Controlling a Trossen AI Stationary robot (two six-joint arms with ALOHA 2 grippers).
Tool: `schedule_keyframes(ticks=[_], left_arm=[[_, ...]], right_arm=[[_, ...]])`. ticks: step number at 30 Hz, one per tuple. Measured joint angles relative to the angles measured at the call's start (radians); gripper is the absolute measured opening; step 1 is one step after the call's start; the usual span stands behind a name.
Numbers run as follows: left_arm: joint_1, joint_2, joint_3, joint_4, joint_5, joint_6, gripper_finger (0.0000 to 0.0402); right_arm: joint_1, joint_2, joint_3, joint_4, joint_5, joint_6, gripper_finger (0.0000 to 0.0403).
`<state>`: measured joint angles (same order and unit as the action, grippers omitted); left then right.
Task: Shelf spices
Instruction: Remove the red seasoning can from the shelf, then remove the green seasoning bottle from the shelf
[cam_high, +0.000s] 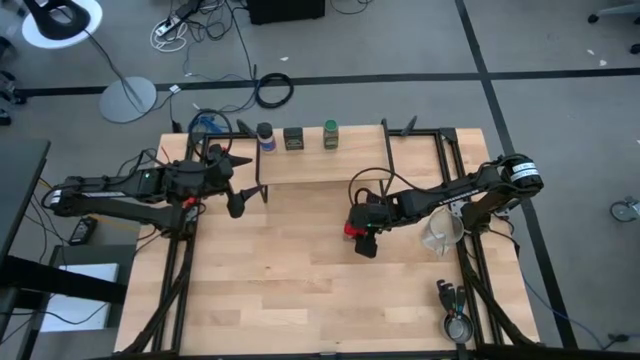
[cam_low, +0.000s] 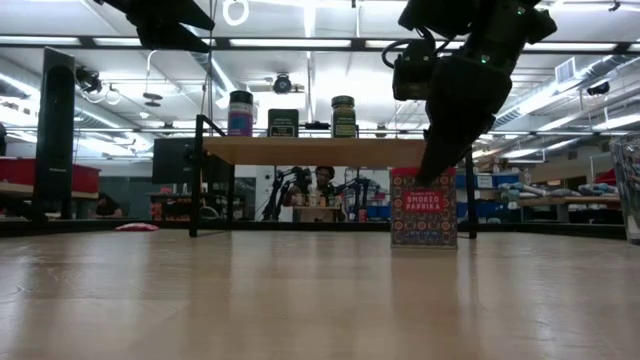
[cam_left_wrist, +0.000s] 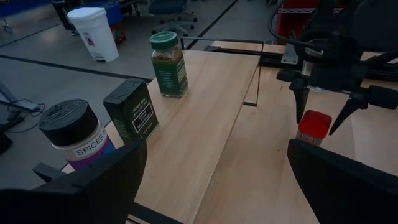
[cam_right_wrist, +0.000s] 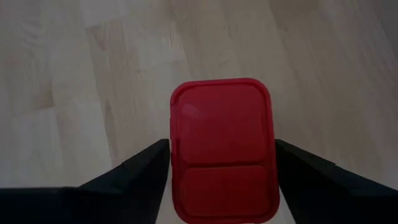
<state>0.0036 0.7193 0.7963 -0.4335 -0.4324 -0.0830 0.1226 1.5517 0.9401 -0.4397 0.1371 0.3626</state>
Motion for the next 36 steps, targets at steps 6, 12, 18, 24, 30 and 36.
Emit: schedule_keyframes(ticks=[6,12,18,24,30,36], left_arm=[[0.000,0.000,0.000,0.001,0.000,0.000,0.0394],[0.000,0.000,0.000,0.000,0.000,-0.001,0.0394],[0.000,0.000,0.000,-0.005,0.000,-0.007,0.0394],[0.000,0.000,0.000,-0.005,0.000,-0.008,0.0394],[0.000,0.000,0.000,-0.004,0.000,-0.024,0.0394],[0.000,0.000,0.000,-0.004,0.000,-0.032,0.0394]], right_arm=[[0.000,0.000,0.030,-0.004,0.028,-0.039,0.0318],[-0.001,0.000,0.111,-0.007,0.057,-0.136,0.0326],[-0.007,0.000,0.218,-0.011,0.090,-0.262,0.0321],[-0.025,0.000,0.357,-0.012,0.265,-0.496,0.0314],[-0.141,0.000,0.510,-0.008,0.397,-0.609,0.0314],[-0.337,-0.001,0.572,0.000,0.298,-0.603,0.0311]])
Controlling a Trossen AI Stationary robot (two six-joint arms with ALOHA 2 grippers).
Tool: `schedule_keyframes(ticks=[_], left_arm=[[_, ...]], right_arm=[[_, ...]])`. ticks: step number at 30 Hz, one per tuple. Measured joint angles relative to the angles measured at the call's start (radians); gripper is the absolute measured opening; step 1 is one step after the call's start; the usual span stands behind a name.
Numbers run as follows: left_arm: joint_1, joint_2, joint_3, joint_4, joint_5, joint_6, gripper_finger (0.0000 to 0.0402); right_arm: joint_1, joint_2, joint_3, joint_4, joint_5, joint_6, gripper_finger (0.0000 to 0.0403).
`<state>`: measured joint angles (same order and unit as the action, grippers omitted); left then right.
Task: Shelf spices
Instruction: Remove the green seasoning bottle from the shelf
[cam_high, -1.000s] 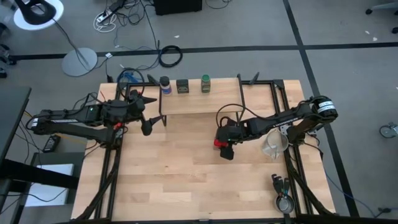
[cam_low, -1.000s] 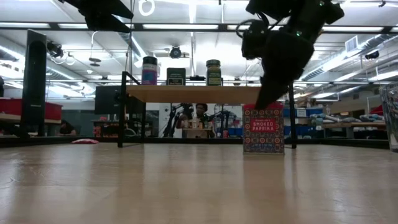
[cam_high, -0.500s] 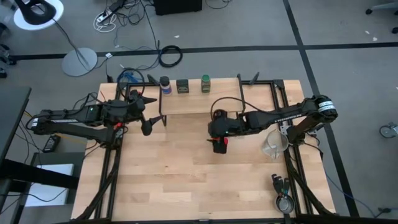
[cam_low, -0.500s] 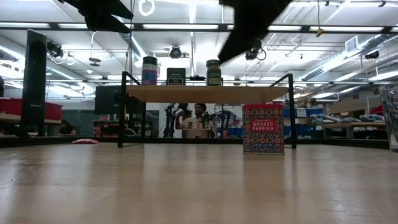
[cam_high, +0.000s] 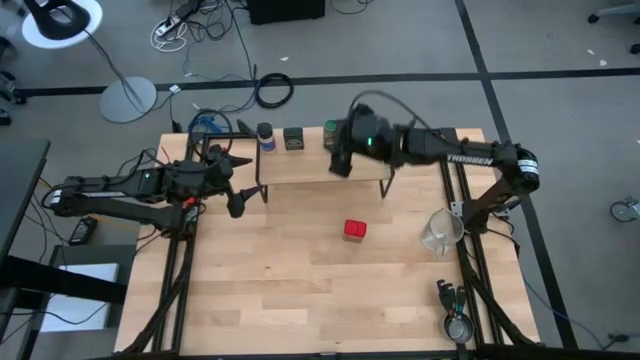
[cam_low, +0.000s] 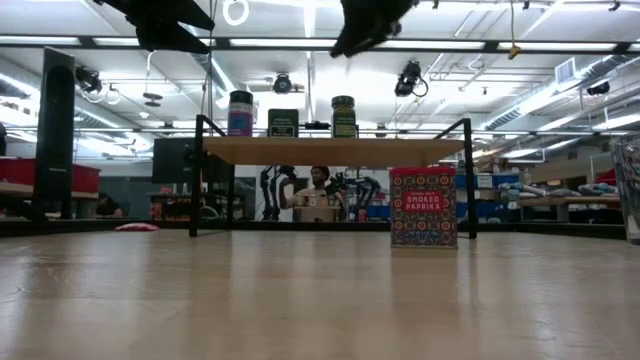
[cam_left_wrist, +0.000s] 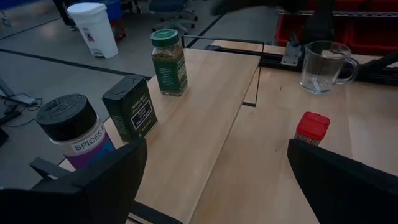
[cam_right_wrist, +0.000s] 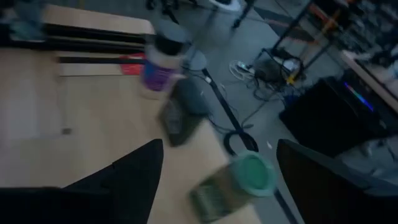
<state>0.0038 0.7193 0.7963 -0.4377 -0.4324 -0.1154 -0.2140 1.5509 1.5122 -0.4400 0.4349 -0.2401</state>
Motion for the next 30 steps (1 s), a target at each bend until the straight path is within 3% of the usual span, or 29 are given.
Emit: schedule_keyframes(ticks=[8,17,30], left_arm=[[0.000,0.000,0.000,0.000,0.000,0.003,0.0394],[0.000,0.000,0.000,0.005,0.000,0.029,0.0394],[0.000,0.000,0.000,0.023,0.000,0.036,0.0394]], right_arm=[[-0.179,0.001,-0.011,-0.002,-0.271,0.034,0.0311],[-0.233,0.001,-0.012,0.030,-0.361,0.036,0.0313],[-0.259,0.001,-0.012,0.018,-0.398,0.036,0.0323]])
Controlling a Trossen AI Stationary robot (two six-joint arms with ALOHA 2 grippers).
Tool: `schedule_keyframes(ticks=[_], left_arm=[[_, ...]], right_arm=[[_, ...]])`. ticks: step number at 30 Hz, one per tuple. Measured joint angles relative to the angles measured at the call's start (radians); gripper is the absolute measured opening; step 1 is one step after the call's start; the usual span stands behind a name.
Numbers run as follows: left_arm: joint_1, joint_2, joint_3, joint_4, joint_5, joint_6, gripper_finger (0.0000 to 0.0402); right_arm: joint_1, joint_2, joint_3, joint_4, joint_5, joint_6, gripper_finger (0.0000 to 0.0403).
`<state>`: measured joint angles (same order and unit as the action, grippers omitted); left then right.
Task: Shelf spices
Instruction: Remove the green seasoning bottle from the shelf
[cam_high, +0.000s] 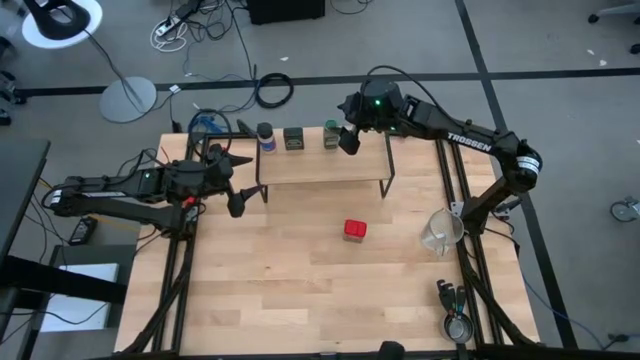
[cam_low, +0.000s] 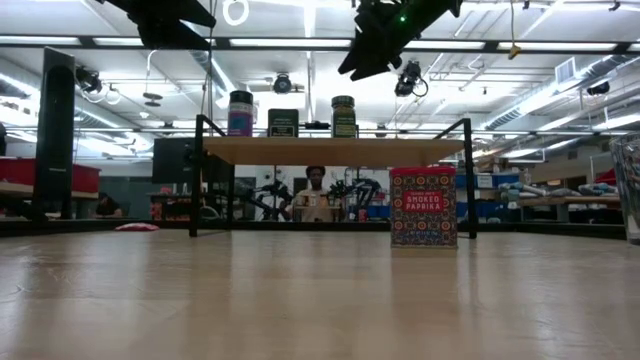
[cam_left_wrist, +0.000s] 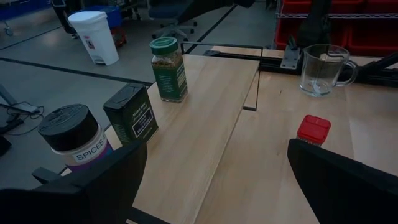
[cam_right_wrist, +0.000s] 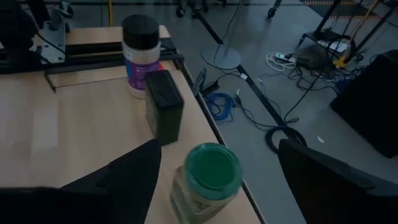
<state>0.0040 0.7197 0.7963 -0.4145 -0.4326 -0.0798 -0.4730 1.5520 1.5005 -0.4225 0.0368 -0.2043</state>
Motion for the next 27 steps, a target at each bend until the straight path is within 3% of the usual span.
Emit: schedule_keyframes(ticks=[27], left_arm=[[0.000,0.000,0.001,0.000,0.000,0.002,0.0394]], right_arm=[[-0.018,0.151,-0.001,0.040,-0.030,0.051,0.0324]])
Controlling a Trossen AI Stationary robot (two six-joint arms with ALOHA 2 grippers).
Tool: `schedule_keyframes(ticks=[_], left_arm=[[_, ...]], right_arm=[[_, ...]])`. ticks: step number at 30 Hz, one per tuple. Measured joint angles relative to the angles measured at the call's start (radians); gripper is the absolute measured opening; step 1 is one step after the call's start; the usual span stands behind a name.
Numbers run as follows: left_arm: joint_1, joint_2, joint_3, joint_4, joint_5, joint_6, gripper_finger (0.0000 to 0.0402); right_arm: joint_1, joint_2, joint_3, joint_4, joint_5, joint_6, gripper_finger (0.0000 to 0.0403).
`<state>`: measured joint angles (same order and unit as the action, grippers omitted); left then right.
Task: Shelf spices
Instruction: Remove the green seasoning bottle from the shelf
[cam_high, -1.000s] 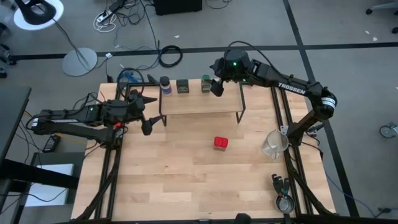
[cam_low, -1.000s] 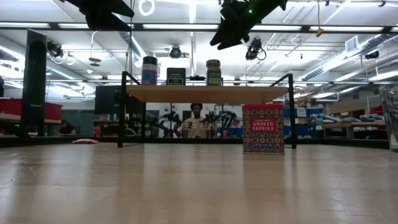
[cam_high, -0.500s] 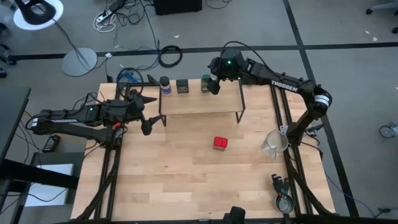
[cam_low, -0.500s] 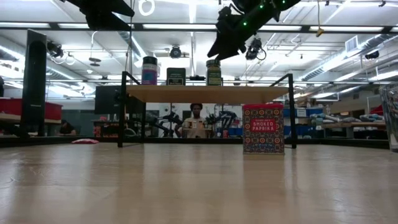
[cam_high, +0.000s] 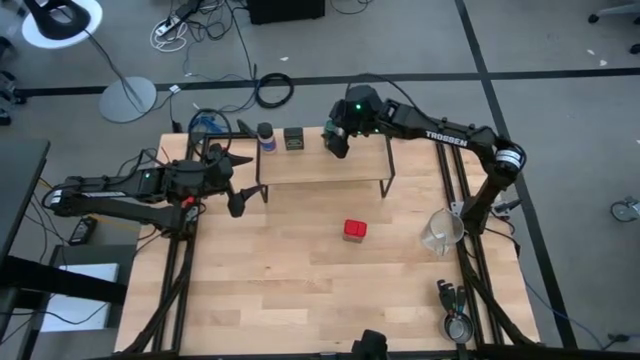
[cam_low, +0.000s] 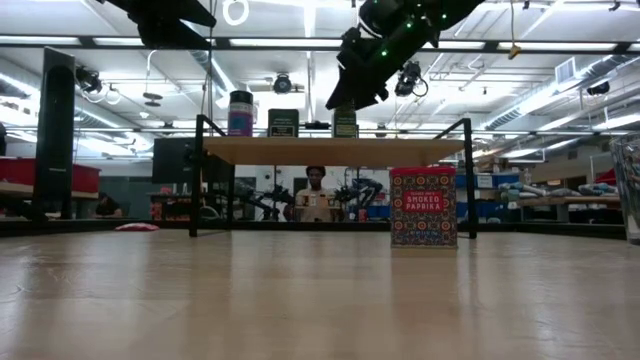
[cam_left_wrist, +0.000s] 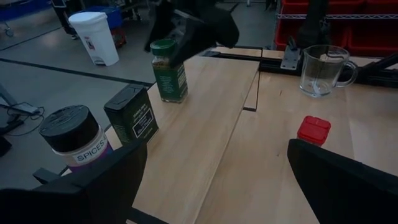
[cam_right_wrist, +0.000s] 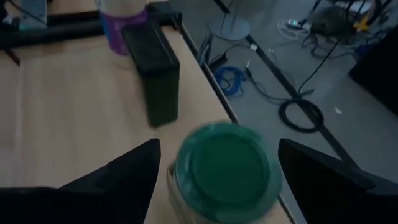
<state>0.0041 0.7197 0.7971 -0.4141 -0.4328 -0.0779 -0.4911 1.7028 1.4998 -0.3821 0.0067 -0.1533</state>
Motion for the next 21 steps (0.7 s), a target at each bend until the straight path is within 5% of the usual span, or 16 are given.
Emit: schedule_keyframes(ticks=[6,12,21], left_arm=[[0.000,0.000,0.000,-0.005,0.000,0.000,0.0394],[0.000,0.000,0.000,-0.003,0.000,0.000,0.0394],[0.000,0.000,0.000,-0.003,0.000,-0.001,0.0394]], right_arm=[[0.004,0.001,0.000,-0.009,0.019,0.022,0.0290],[0.005,-0.007,0.001,-0.016,0.026,0.035,0.0200],[0.035,-0.007,0.001,-0.011,0.033,0.117,0.0201]])
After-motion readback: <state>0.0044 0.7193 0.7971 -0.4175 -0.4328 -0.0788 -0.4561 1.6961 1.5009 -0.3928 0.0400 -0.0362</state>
